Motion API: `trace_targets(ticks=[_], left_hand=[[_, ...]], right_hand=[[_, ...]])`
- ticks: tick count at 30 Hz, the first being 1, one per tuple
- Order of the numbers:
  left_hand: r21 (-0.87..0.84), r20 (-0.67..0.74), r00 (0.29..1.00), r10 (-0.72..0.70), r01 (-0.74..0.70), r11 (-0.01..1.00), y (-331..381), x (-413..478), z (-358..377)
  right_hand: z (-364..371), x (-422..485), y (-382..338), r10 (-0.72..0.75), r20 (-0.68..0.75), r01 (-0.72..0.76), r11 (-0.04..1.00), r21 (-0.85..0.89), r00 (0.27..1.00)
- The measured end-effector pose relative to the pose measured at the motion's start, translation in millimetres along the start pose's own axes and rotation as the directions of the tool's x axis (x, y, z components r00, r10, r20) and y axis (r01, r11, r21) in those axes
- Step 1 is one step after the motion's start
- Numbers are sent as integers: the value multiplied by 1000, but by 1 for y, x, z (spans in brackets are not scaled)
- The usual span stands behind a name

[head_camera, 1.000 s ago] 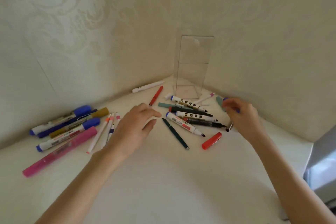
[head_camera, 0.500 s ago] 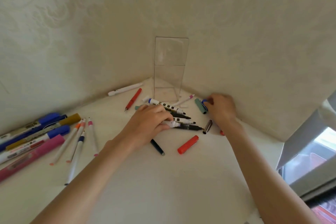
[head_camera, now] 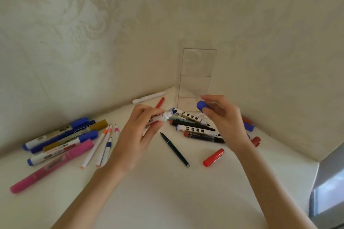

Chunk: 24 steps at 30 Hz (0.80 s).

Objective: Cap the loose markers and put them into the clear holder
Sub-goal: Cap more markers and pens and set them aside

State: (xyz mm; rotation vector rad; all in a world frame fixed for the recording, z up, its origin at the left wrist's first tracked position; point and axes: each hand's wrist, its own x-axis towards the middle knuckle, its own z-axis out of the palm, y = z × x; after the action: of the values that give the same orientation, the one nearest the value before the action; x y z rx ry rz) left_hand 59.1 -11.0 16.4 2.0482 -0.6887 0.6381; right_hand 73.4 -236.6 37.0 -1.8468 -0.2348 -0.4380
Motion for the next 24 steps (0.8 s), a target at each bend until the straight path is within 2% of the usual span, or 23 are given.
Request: trace_targets(ticks=[3, 5, 7, 9, 12, 14, 18, 21, 24], left_hand=[[-29, -83, 997, 7, -9, 1000, -1, -5, -9], [-46, -89, 996, -8, 4, 999, -5, -7, -11], [-71, -93, 994, -63, 57, 996, -8, -9, -11], [-81, -71, 993, -96, 90, 993, -6, -11, -10], [-65, -3, 998, -64, 63, 996, -1, -13, -6], [-74, 17, 999, -52, 53, 996, 0, -13, -5], [-52, 31, 998, -54, 55, 997, 0, -14, -3], [-46, 57, 996, -71, 74, 996, 1, -15, -4], [-141, 122, 982, -147, 164, 976, 5, -18, -5]], right_hand=[[21, -15, -23, -120, 105, 99, 977, 187, 987], [29, -18, -29, -83, 81, 54, 949, 309, 993], [35, -19, -31, 60, 32, -68, 865, 497, 998], [40, -21, -29, 226, 39, -191, 700, 688, 973], [46, -24, -25, 385, 103, -311, 529, 790, 917], [49, -25, -23, 423, 130, -348, 494, 797, 897], [54, -28, -22, 393, 127, -342, 545, 765, 911], [60, -32, -23, 274, 104, -269, 681, 681, 956], [61, -34, -24, 192, 45, -187, 831, 525, 980]])
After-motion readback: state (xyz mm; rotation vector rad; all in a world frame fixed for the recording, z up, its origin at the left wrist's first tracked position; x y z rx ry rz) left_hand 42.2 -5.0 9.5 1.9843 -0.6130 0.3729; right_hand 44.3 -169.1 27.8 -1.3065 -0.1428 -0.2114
